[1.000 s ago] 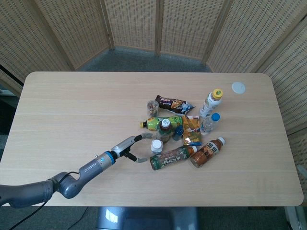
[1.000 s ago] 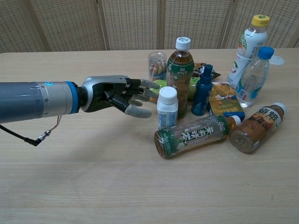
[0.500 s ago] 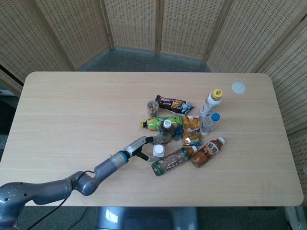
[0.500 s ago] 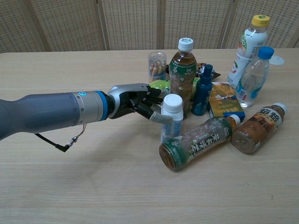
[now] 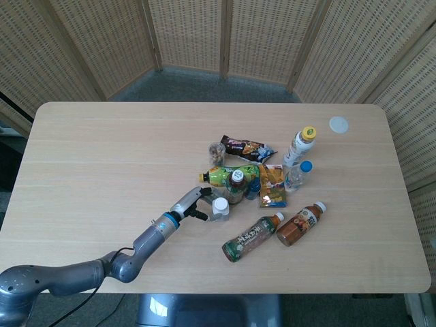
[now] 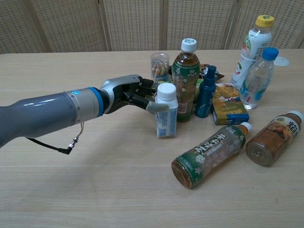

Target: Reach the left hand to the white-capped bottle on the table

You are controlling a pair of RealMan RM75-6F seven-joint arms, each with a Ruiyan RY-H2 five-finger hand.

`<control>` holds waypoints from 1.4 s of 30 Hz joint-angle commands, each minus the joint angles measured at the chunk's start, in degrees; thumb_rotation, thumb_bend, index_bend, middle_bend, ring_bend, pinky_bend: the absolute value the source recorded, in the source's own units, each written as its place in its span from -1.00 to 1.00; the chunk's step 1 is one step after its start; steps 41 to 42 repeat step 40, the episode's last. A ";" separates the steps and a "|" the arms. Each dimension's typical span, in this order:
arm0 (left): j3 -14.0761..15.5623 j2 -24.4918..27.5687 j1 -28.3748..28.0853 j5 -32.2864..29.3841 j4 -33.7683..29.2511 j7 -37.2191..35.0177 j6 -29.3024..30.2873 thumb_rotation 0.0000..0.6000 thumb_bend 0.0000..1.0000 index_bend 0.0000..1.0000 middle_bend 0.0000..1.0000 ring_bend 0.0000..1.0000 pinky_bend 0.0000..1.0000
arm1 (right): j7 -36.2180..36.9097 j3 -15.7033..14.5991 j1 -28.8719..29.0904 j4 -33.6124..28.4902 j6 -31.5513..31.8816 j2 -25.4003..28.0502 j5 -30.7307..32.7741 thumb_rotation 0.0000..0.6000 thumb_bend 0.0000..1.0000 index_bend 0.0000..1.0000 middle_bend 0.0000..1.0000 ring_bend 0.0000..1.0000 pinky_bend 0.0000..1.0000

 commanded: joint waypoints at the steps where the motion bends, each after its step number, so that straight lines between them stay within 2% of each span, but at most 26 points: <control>1: -0.54 3.86 2.45 1.57 -4.51 -0.52 2.55 1.00 -0.10 0.16 0.29 0.28 -0.36 | -0.16 -0.02 0.19 0.04 -0.29 -0.22 -0.11 0.72 -0.98 -1.00 -1.00 -1.00 -1.00; 11: -3.53 17.23 8.83 6.79 -18.87 -5.90 9.94 1.00 -0.13 0.16 0.30 0.29 -0.36 | -0.44 0.10 1.61 0.47 -1.87 -1.56 -1.08 0.70 -0.98 -1.00 -1.00 -1.00 -1.00; 21: -9.14 34.05 15.09 10.39 -32.39 -11.01 17.90 1.00 -0.15 0.16 0.30 0.29 -0.36 | -0.80 0.40 3.56 0.93 -3.81 -2.96 -2.13 0.71 -0.98 -1.00 -1.00 -1.00 -1.00; 27: -12.33 41.71 18.22 11.24 -37.23 -12.89 22.92 1.00 -0.16 0.16 0.30 0.29 -0.36 | -1.52 0.65 4.60 0.68 -4.61 -3.59 -2.52 0.72 -0.98 -1.00 -1.00 -1.00 -1.00; 33: -14.15 45.81 19.94 11.62 -38.99 -15.16 26.51 1.00 -0.17 0.16 0.30 0.30 -0.36 | -2.17 0.83 5.20 0.47 -5.27 -3.85 -2.11 0.71 -0.98 -1.00 -1.00 -1.00 -1.00; 42: -13.55 46.47 19.50 12.08 -39.17 -16.08 27.40 1.00 -0.17 0.16 0.30 0.30 -0.36 | -2.38 1.07 5.69 0.54 -5.79 -3.87 -1.56 0.71 -0.98 -1.00 -1.00 -1.00 -1.00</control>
